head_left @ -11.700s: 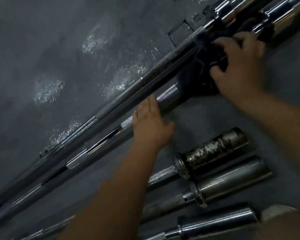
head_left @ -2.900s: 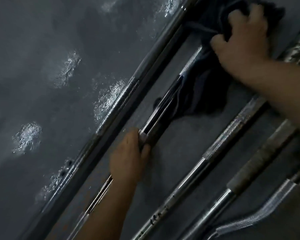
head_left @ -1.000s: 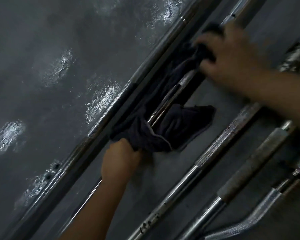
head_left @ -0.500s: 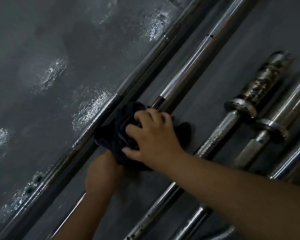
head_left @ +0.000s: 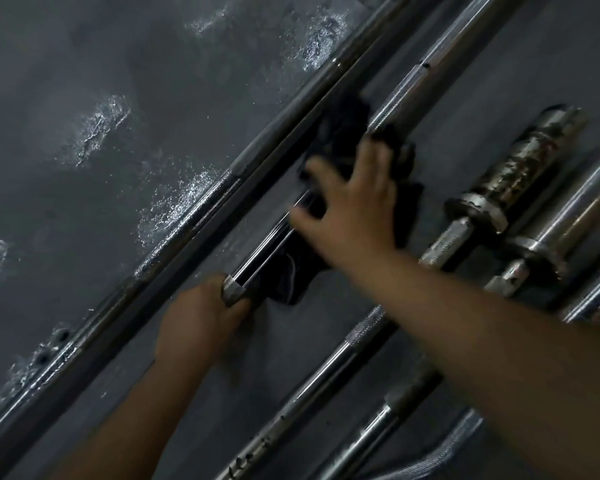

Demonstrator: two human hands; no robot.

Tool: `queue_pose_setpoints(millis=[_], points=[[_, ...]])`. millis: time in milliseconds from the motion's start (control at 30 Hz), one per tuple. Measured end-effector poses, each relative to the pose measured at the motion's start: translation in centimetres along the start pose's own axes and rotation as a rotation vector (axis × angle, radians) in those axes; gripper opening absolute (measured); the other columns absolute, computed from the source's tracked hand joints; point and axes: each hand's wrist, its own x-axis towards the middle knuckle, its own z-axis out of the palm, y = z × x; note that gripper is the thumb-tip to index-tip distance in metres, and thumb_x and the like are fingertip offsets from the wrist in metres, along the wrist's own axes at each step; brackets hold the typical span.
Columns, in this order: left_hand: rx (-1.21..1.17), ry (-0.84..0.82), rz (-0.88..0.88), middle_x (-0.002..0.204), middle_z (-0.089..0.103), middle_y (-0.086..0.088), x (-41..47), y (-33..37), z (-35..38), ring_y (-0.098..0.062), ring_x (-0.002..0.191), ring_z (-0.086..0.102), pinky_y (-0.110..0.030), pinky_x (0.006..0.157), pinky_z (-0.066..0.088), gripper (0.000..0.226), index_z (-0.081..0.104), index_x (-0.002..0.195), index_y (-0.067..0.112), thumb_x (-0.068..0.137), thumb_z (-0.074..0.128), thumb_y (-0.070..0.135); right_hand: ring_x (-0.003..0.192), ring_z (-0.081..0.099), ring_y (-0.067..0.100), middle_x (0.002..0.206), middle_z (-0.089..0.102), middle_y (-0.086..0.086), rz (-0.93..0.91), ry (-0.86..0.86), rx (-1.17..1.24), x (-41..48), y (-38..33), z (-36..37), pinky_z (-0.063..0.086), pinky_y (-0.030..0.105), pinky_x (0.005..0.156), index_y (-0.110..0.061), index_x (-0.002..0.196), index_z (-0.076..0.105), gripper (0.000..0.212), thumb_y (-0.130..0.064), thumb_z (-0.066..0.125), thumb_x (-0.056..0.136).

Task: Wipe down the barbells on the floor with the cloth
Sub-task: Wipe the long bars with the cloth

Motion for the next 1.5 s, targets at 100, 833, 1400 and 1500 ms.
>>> queue_pose_setpoints(millis=[100, 833, 1400, 1500], points=[[0.009, -0.029, 0.005, 0.077, 0.067, -0.002, 0.2, 0.2, -0.4, -0.027, 0.074, 0.064, -0.034, 0.061, 0.050, 0.026, 0.057, 0.084, 0.023, 0.077, 0.068, 0.044, 0.133, 0.036, 0.046, 0.136, 0.045, 0.023, -0.290, -0.070, 0.007, -4.6, -1.1, 1.0, 0.044, 0.059, 0.094, -0.030, 0.110, 0.063, 0.036, -0.034, 0.066, 0.075], [-0.045, 0.119, 0.026, 0.133, 0.043, -0.022, -9.7, 3.0, 5.1, -0.042, 0.117, 0.042, -0.058, 0.100, 0.030, 0.075, 0.033, 0.145, 0.009, 0.086, 0.034, 0.055, 0.110, 0.052, 0.040, 0.125, 0.057, 0.016, -0.565, -0.247, -0.078, -2.8, 4.7, -5.3, 0.055, 0.042, 0.073, -0.022, 0.104, 0.071, 0.036, -0.012, 0.066, 0.069], [0.105, 0.112, -0.011, 0.092, 0.070, -0.012, -0.7, -0.2, -0.9, -0.034, 0.082, 0.068, -0.034, 0.062, 0.048, 0.043, 0.058, 0.097, 0.024, 0.079, 0.060, 0.063, 0.100, 0.059, 0.026, 0.111, 0.056, 0.009, -0.148, -0.232, 0.155, 0.9, 1.2, -8.6, 0.049, 0.034, 0.091, -0.023, 0.110, 0.063, 0.038, -0.016, 0.062, 0.073], [0.100, 0.049, -0.010, 0.099, 0.070, -0.012, 0.0, -0.6, -1.2, -0.033, 0.088, 0.067, -0.033, 0.061, 0.040, 0.038, 0.059, 0.104, 0.025, 0.084, 0.061, 0.058, 0.107, 0.056, 0.025, 0.129, 0.053, 0.013, 0.240, 0.003, 0.354, 6.9, 2.5, -9.2, 0.040, 0.021, 0.096, -0.022, 0.129, 0.059, 0.044, -0.026, 0.059, 0.084]])
